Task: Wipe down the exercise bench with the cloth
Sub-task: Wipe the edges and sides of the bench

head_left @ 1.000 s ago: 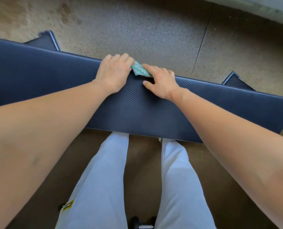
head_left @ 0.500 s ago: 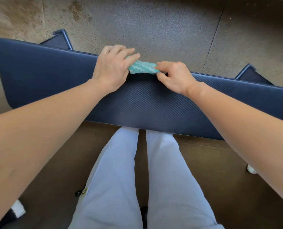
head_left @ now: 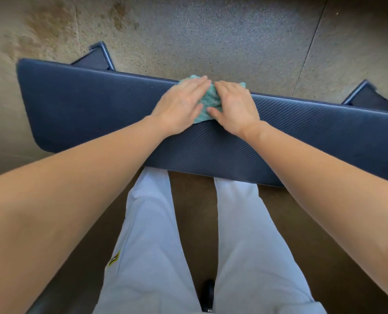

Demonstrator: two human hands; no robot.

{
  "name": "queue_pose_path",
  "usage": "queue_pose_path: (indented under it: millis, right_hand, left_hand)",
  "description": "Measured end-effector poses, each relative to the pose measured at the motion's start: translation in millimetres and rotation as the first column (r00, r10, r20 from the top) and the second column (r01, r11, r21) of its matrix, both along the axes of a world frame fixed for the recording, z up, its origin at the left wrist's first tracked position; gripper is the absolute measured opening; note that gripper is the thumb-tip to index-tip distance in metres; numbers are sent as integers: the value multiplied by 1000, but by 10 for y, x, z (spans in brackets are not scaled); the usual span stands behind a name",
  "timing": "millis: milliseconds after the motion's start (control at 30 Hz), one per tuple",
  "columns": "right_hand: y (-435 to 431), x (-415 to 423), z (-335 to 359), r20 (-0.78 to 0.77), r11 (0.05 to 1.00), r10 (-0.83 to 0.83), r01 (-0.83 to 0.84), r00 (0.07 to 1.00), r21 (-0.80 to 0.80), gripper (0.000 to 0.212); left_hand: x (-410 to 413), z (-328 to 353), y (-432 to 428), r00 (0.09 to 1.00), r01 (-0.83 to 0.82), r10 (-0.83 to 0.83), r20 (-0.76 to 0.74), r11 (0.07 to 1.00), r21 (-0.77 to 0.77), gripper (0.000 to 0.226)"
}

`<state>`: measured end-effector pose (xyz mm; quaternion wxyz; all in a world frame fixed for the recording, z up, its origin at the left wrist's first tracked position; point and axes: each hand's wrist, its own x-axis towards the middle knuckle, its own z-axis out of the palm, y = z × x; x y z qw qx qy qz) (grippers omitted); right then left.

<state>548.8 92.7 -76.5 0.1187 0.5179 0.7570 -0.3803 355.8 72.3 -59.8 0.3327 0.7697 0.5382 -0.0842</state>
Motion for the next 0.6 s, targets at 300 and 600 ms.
queue_pose_path:
  millis: [300,600]
  right_hand:
    - [407,-315,-132,210,962,184,-132,960,-239,63]
    - [270,-1554,-166,183,994,61,-42,981,-105,62]
  left_hand:
    - [-277,-411,299,966,207,-204,-161,978,-4,52]
    - [-1529,-461,162,980,67,-43,-196,991,117,49]
